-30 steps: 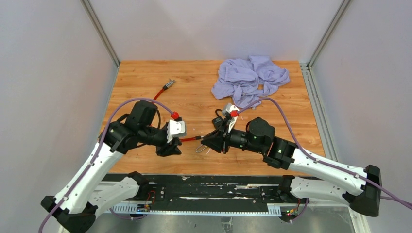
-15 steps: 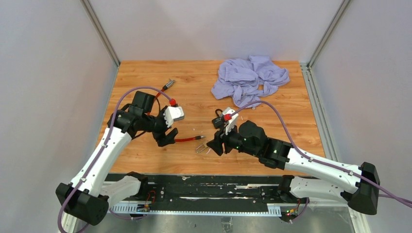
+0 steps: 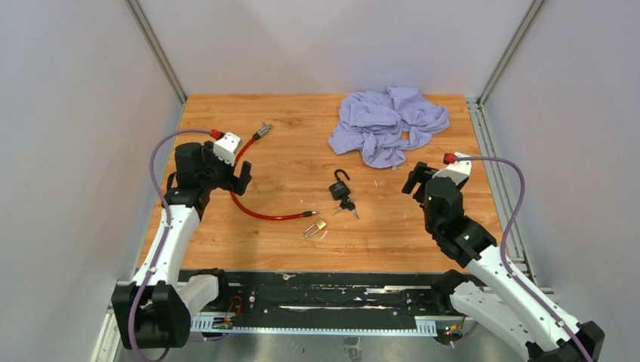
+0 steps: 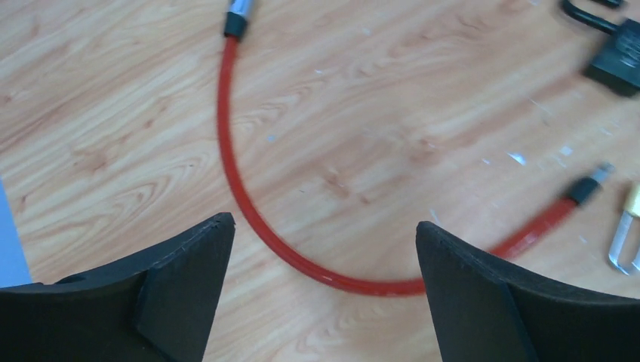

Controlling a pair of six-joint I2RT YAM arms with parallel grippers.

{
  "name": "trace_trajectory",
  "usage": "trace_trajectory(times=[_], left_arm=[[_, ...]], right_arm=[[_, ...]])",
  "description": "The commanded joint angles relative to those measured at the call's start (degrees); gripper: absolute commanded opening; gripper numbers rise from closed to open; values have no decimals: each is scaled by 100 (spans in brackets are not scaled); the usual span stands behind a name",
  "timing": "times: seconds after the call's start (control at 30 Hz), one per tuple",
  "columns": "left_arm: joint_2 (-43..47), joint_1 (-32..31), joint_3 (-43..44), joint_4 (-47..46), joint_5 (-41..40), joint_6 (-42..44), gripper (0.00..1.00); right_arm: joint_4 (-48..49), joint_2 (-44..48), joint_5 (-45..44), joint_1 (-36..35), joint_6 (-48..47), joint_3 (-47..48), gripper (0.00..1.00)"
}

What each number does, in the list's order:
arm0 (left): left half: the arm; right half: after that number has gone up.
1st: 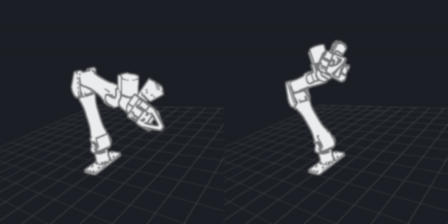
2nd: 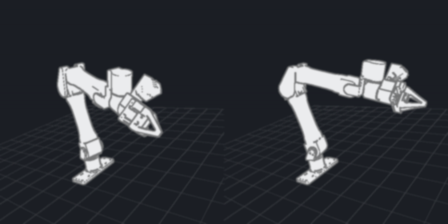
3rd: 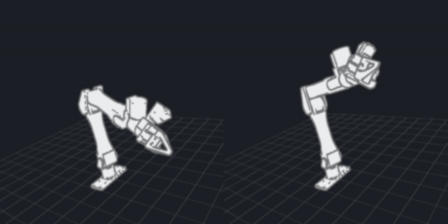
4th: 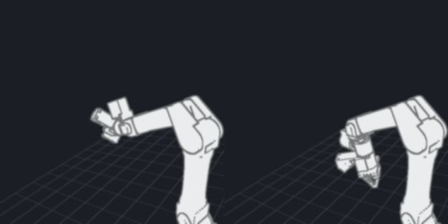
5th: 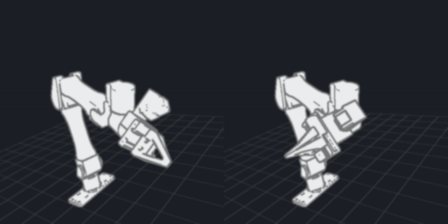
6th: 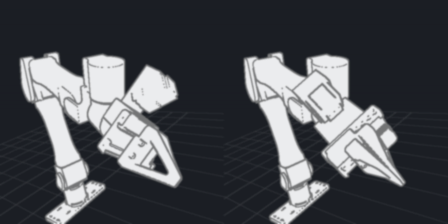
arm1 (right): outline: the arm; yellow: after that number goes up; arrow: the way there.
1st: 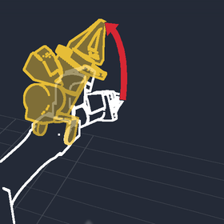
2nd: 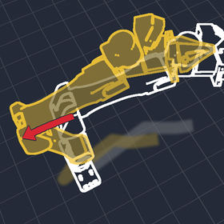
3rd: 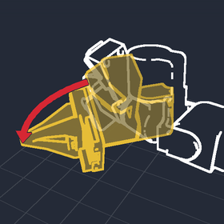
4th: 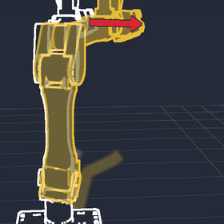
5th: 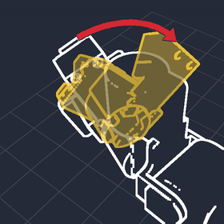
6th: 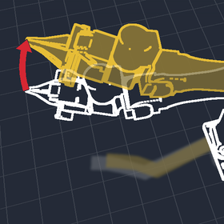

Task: Unlock with the key

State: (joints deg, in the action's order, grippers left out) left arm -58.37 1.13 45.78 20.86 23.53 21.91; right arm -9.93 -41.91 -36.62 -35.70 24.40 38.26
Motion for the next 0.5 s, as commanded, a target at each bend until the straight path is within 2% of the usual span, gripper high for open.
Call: trace_trajectory(times=[0.0, 0.17, 0.3, 0.37, 0.43, 0.47], left_arm=[[-250, 363, -857, -2594, -140, -892, 96], [-720, 404, -1869, -4571, -142, -1518, 100], [-1316, 401, -2476, -6050, -27, -1776, 98], [-1587, 398, -2707, -6704, -25, -1836, 98], [-1821, 400, -2927, -7196, -31, -1848, 98], [-1931, 404, -3068, -7744, -21, -1969, 98]], right_arm=[[474, 33, -1104, 596, -74, -612, 76], [624, -507, -1471, 1048, -278, -822, 77], [821, -1011, -1563, 1471, -291, -998, 77], [1345, -1042, -1387, 1737, -359, -1287, 77], [2190, -1014, -1173, 1972, -623, -1683, 78], [2777, -1028, -1031, 2068, -805, -1869, 78]])
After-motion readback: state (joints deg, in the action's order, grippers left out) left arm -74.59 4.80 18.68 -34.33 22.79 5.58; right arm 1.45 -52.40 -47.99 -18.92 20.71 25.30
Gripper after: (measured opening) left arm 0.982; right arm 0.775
